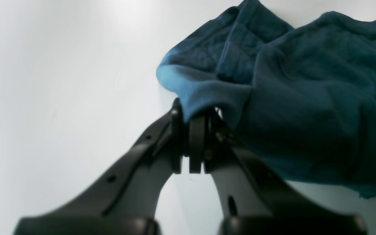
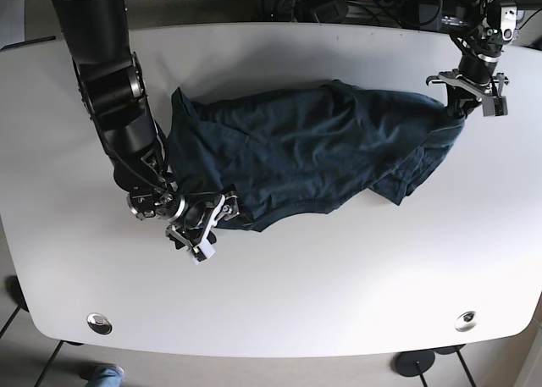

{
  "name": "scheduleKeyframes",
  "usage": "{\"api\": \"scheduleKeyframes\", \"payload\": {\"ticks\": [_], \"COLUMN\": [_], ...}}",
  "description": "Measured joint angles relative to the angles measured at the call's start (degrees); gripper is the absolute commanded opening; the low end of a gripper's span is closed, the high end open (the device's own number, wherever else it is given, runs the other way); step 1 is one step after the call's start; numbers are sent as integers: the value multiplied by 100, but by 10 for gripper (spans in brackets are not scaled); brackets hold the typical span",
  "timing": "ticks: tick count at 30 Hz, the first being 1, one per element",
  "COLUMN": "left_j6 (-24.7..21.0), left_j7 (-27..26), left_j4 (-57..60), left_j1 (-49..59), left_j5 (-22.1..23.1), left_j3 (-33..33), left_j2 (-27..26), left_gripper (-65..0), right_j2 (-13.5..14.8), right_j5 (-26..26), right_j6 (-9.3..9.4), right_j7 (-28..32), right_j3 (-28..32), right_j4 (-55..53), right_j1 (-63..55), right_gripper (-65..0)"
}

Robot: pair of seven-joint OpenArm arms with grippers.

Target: Fold the T-shirt properly

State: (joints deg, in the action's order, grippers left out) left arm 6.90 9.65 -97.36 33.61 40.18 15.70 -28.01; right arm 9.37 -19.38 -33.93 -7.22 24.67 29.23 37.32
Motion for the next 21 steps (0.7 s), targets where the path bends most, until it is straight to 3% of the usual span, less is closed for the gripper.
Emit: {"api": "scheduleKeyframes", "payload": {"ticks": [5, 8, 11, 16, 21], "left_j6": [0, -4, 0, 0, -2], "left_j7": [0, 0, 0, 2, 0], "left_j4": [0, 2, 2, 2, 0], "left_j1": [-9, -9, -11, -11, -11], "left_j5": [2, 0, 2, 9, 20], "left_j3": [0, 0, 0, 0, 2], "left_j2": [2, -4, 2, 0, 0], "left_gripper": [-640, -640, -640, -640, -640], "right_j2": [-151, -192, -225, -254, -199], "right_j5": [-61, -92, -109, -105, -125], "right_j6": [-24, -20, -22, -22, 57], "right_j7": [219, 258, 260, 201, 37], "right_j3": [9, 9, 9, 9, 0], "right_j4": [354, 446, 446, 442, 896], "right_j1": [-372, -503, -538, -575, -807], "right_gripper": [-68, -212, -308, -629, -634]}}
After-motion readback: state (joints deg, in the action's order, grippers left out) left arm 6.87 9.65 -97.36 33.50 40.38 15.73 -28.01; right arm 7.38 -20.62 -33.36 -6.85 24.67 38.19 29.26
